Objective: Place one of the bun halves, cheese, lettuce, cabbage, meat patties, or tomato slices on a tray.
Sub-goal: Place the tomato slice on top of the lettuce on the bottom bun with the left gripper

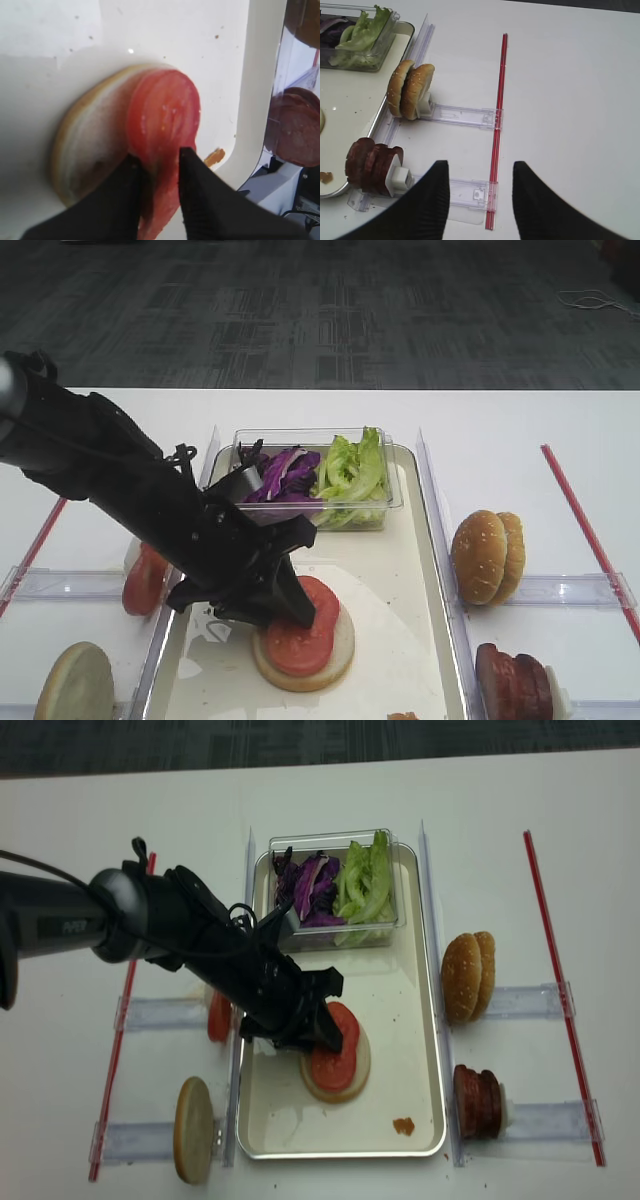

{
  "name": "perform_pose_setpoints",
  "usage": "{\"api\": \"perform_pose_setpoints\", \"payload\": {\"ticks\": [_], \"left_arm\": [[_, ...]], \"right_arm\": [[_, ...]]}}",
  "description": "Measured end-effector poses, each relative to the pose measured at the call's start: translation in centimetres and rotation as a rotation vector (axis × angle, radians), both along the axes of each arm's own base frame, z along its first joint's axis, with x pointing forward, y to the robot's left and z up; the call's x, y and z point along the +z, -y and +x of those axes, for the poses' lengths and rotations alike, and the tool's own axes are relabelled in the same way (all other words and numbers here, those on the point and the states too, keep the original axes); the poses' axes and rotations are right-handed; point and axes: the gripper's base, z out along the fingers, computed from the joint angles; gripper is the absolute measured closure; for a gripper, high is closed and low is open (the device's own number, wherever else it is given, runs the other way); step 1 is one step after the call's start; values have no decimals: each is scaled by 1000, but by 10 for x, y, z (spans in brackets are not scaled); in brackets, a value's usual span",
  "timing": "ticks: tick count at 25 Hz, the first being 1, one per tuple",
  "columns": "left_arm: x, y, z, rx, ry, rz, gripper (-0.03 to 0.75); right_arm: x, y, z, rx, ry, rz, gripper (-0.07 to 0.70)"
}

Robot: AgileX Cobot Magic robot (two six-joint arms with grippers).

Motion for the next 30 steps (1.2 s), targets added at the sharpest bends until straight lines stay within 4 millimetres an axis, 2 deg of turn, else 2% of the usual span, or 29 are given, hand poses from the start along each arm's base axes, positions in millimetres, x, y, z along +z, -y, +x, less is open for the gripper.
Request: {"api": "perform_pose_setpoints", "payload": {"ticks": [15, 23, 30], "left_arm": [[6, -3, 5, -3, -10, 73, 528], [21, -8, 9, -25, 19, 159, 517], [42, -16, 10, -32, 46, 265, 517]], "right_arm": [[0, 0, 0, 0, 0, 0, 305], [0, 0, 0, 0, 0, 0, 305], [0, 0, 0, 0, 0, 0, 305]]}}
